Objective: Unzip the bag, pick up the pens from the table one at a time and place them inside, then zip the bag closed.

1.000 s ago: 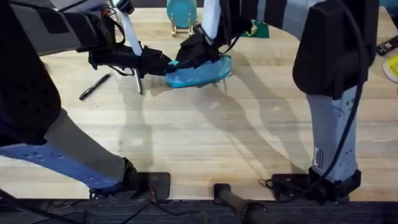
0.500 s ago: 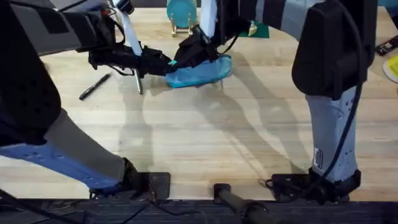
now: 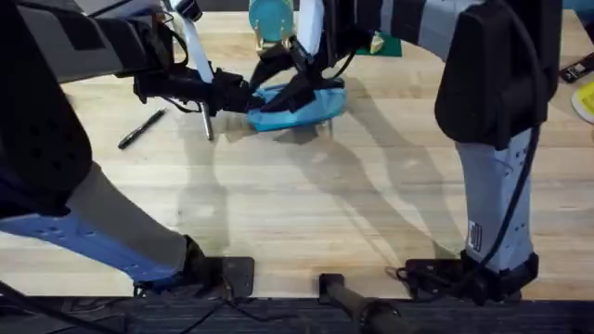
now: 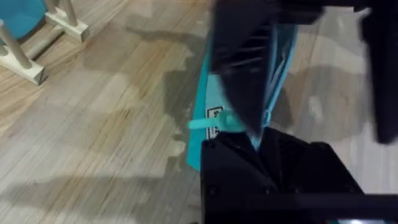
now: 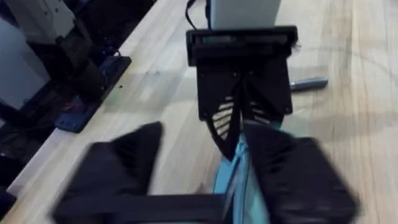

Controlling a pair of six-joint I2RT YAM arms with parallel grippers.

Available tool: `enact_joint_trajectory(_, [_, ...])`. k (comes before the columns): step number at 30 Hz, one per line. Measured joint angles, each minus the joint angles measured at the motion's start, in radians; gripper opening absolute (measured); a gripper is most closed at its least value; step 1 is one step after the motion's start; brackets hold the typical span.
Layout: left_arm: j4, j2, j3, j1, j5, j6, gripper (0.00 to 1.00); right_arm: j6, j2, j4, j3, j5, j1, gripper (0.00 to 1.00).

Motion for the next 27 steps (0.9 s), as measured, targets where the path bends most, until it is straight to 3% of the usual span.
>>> enact_joint_trajectory(1, [0.000, 0.000, 0.000, -0.002, 0.000, 0.000, 0.043, -0.003, 0.000, 0.002, 0.000, -0.005, 0.001, 0.951])
enact_joint_trajectory(3, [0.000, 0.000, 0.000, -0.003, 0.000, 0.000, 0.043, -0.001, 0.000, 0.002, 0.000, -0.012, 0.002, 0.992])
enact_joint_trajectory(19, [0.000, 0.000, 0.000, -0.003, 0.000, -0.013, 0.054, 0.045, 0.000, 0.002, 0.000, -0.021, -0.063, 0.996])
enact_joint_trajectory(20, [0.001, 0.000, 0.000, -0.003, 0.000, -0.020, 0.146, 0.052, 0.000, 0.002, 0.000, -0.021, -0.074, 0.997])
enact_joint_trajectory(25, [0.033, 0.000, 0.000, -0.020, 0.000, -0.107, 0.921, 0.096, -0.002, 0.002, 0.000, -0.015, -0.128, 0.997])
enact_joint_trajectory(27, [0.055, 0.000, 0.000, -0.024, 0.000, -0.158, 0.988, 0.121, -0.010, 0.002, 0.000, 0.008, -0.148, 0.996])
